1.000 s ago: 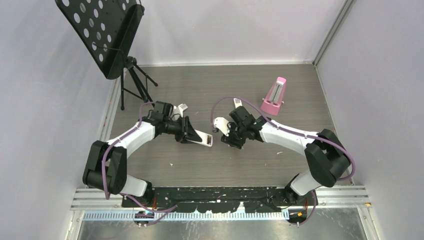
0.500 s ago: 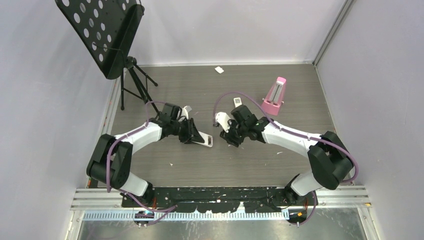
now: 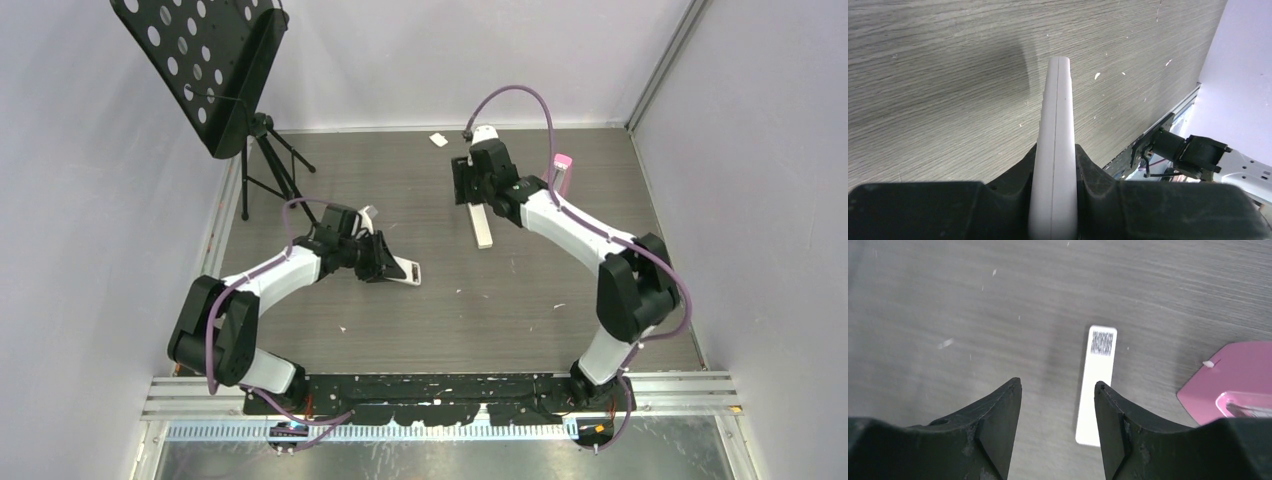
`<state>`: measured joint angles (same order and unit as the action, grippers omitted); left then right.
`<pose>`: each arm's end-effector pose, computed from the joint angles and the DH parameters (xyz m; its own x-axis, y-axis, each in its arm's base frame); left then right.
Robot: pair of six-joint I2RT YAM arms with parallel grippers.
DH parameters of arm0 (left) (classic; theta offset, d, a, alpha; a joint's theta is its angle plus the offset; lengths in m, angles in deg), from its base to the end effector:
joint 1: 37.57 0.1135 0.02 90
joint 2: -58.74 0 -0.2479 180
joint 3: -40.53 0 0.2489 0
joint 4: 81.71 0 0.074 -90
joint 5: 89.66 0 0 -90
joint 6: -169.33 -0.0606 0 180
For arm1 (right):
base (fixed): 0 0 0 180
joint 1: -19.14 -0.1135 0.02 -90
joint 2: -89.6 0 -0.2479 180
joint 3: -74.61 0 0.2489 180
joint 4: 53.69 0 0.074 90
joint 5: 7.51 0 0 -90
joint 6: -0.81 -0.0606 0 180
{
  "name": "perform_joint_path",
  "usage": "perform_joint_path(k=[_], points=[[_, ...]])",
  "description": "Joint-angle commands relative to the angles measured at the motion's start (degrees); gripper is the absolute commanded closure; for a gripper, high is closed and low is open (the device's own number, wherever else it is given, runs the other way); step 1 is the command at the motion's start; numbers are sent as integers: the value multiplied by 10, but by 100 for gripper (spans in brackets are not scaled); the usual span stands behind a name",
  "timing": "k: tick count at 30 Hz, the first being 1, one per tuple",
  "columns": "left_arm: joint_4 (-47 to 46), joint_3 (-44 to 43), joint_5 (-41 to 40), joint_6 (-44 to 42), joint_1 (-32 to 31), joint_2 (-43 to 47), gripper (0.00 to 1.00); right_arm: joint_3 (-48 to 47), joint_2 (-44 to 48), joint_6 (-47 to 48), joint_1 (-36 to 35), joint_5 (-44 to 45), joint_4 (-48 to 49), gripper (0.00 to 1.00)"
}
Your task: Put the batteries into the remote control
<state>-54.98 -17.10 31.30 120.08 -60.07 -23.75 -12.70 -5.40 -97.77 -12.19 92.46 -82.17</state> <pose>0.2576 -0.1404 0.1559 -0.9554 -0.2101 -0.2075 -0.0003 0.7033 -0.7109 0.3439 0.1970 0.2483 -0.5571 -0.1671 -0.8135 -0.3131 0.9495 0.0194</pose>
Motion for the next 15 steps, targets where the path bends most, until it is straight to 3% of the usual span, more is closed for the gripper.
perform_joint_path(k=[1,5,11,15], points=[[-53,-5,26,31,0,-20,100,-70,-60,-119,6,58,-34,40],[-70,-19,44,49,-19,-67,100,-84,-80,-167,10,18,-35,41],[-80,-33,46,70,-52,-138,92,-44,-76,-209,10,-2,-32,42],[-78,-31,52,73,-53,-158,79,-25,-76,-224,10,-10,-32,42]])
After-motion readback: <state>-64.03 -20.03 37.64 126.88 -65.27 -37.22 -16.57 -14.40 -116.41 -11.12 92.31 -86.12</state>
